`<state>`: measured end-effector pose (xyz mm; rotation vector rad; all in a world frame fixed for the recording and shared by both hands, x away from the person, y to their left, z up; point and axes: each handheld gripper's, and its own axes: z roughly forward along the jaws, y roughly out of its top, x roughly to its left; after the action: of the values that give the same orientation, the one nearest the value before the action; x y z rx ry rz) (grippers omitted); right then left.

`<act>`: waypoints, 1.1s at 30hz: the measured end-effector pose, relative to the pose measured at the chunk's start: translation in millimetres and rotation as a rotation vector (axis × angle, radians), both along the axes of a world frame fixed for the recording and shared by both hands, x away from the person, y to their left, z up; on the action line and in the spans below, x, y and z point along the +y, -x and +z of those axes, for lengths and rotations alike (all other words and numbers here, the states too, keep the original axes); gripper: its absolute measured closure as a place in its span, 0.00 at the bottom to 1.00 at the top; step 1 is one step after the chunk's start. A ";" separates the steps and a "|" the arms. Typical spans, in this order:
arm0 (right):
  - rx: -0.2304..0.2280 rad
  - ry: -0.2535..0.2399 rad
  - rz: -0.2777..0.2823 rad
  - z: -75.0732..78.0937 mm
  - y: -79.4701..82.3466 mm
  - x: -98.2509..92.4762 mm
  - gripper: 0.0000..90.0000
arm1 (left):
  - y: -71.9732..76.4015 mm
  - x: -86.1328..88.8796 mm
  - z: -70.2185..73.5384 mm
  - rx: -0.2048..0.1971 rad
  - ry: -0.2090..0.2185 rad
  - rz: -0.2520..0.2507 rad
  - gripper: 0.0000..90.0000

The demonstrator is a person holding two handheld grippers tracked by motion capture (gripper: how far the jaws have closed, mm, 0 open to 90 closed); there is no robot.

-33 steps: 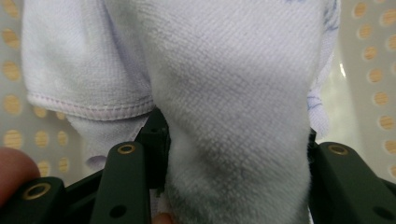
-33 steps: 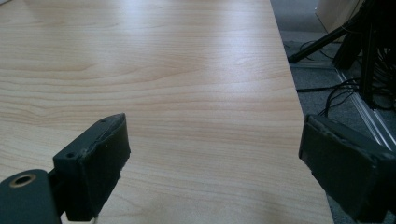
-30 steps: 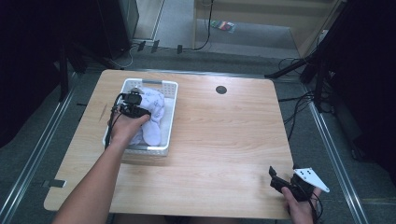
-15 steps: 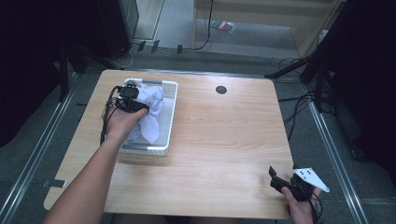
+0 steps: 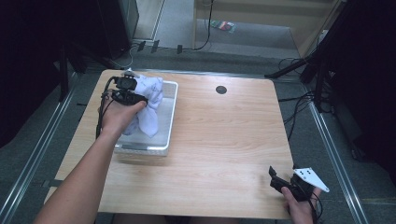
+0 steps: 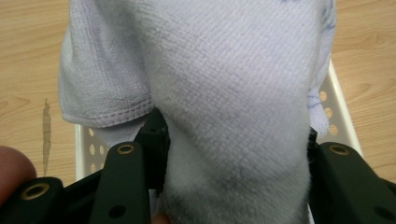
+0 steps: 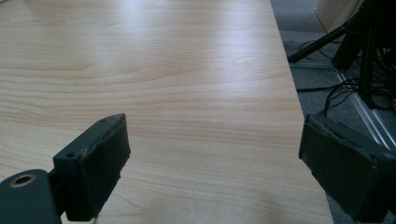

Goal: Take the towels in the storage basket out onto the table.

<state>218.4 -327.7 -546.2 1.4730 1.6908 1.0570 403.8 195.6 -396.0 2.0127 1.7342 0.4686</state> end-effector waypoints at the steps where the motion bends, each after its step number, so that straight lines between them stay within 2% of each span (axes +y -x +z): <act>1: 0.000 0.000 0.000 0.0 0.0 -0.1 0.10 | 0.3 -2.6 3.4 -0.006 0.002 -0.001 0.55; 9: 0.001 0.000 0.000 0.0 -0.1 0.0 0.10 | 1.0 -12.6 15.1 -0.011 0.004 -0.023 0.54; 18: -0.001 -0.002 0.000 0.0 -0.4 -0.1 0.10 | 1.0 -35.6 24.4 -0.026 -0.007 -0.056 0.54; 23: -0.002 -0.002 0.003 0.0 -0.5 -0.3 0.10 | 0.4 -49.5 29.0 -0.039 0.001 -0.076 0.54; 27: -0.001 -0.002 0.002 0.0 -0.5 -0.2 0.10 | -0.5 -61.8 29.8 -0.041 0.001 -0.094 0.54; 31: -0.001 -0.003 0.003 0.0 -0.5 -0.3 0.10 | -0.9 -73.4 29.7 -0.041 0.027 -0.113 0.54; 33: -0.002 -0.003 0.003 0.0 -0.4 -0.4 0.10 | -1.5 -79.0 29.1 -0.040 0.022 -0.119 0.54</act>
<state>218.9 -328.0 -546.2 1.4711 1.6919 1.0628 405.3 116.7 -366.9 2.0629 1.5794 0.4455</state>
